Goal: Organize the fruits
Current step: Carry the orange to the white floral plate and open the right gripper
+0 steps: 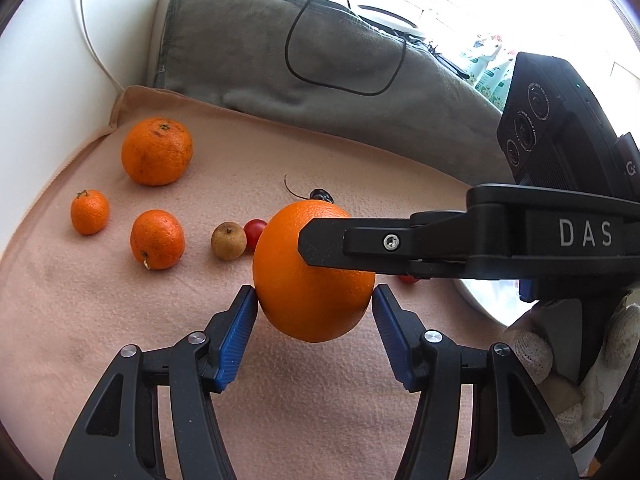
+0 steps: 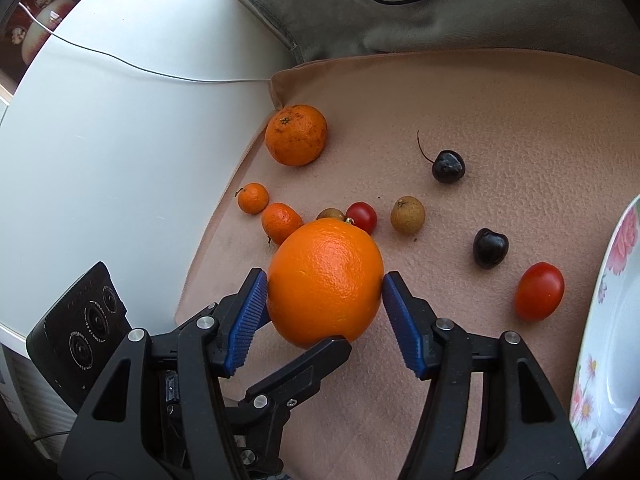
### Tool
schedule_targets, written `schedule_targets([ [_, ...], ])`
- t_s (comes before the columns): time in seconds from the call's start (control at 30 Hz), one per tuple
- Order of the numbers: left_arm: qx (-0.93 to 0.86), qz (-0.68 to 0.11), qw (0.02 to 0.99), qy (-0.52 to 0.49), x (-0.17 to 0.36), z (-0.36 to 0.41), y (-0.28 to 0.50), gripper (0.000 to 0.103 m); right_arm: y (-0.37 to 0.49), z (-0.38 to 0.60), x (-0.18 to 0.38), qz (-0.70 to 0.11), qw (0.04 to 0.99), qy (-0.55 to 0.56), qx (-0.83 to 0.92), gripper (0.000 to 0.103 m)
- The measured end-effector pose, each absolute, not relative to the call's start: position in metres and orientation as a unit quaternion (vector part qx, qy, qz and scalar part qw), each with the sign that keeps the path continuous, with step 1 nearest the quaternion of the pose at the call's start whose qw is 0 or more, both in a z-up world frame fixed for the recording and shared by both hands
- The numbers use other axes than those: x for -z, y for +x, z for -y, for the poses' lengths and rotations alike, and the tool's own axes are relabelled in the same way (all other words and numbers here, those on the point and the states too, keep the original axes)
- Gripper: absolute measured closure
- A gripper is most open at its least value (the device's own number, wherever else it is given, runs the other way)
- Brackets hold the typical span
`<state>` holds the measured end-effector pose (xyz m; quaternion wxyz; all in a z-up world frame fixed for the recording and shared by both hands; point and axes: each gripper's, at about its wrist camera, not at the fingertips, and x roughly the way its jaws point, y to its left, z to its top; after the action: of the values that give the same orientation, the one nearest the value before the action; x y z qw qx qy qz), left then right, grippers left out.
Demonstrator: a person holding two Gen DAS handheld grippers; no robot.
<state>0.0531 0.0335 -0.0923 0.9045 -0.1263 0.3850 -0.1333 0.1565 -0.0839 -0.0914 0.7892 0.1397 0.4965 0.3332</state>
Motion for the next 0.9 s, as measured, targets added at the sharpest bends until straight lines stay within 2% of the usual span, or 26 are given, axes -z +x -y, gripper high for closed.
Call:
schedule_targets([
  [0.9,0.226,-0.374,0.896,-0.075,0.072,0.076,0.043,0.044,0.115,0.216,0.067,-0.465,0.823,0.195,-0.262,0.040],
])
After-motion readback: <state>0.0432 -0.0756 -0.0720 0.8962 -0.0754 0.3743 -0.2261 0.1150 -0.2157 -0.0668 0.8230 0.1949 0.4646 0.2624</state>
